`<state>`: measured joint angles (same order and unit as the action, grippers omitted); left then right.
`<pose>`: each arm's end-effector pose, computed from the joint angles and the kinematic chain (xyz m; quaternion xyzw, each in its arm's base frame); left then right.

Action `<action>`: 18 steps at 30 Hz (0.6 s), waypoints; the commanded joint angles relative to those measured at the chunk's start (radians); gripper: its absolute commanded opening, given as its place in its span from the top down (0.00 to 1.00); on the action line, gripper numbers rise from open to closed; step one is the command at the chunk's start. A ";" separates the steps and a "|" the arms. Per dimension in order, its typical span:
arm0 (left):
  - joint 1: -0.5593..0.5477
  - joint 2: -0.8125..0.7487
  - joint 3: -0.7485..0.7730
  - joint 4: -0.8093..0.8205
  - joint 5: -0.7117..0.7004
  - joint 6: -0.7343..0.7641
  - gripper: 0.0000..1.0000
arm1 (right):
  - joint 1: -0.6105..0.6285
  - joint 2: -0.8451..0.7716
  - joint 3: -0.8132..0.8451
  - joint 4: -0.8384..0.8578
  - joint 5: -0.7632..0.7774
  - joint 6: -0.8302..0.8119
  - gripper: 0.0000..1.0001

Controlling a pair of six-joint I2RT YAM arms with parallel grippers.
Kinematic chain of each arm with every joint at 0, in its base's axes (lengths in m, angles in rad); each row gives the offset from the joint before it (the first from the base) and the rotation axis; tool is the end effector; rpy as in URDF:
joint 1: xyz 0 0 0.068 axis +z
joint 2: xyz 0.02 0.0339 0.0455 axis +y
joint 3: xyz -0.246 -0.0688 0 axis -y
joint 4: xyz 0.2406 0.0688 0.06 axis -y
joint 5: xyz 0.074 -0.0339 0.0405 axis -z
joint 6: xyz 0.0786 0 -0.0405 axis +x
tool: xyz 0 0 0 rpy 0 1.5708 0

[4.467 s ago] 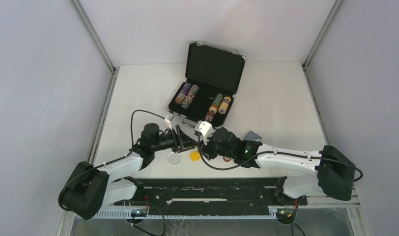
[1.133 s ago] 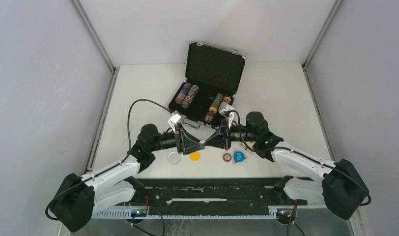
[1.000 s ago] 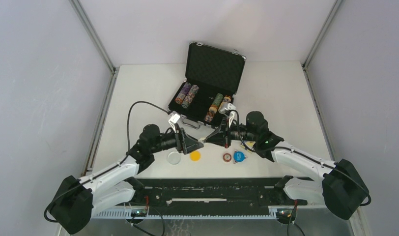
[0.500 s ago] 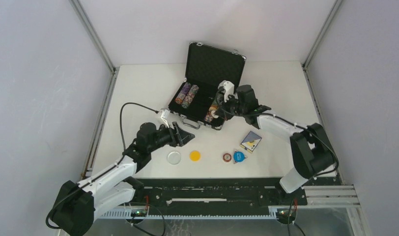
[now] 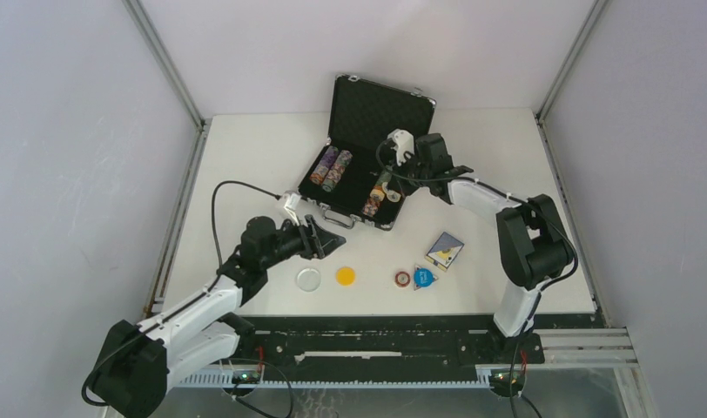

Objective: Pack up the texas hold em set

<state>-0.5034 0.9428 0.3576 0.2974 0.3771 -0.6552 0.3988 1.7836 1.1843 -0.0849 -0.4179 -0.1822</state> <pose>0.2052 -0.1461 0.1879 0.0522 0.7932 -0.4475 0.4097 0.3723 0.1915 0.1756 -0.3384 0.8212 0.2316 0.3969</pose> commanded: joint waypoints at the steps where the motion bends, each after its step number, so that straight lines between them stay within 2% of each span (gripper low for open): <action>1: 0.009 0.009 0.018 0.046 0.022 0.007 0.33 | 0.003 0.021 0.075 -0.069 0.055 -0.078 0.97; 18: 0.012 0.063 0.018 0.090 0.049 -0.007 0.34 | 0.012 0.104 0.164 -0.226 0.145 -0.172 0.98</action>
<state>-0.4969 1.0080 0.3576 0.3305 0.4042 -0.6559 0.4019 1.8786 1.2938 -0.2882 -0.3019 -0.3168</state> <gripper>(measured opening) 0.667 0.032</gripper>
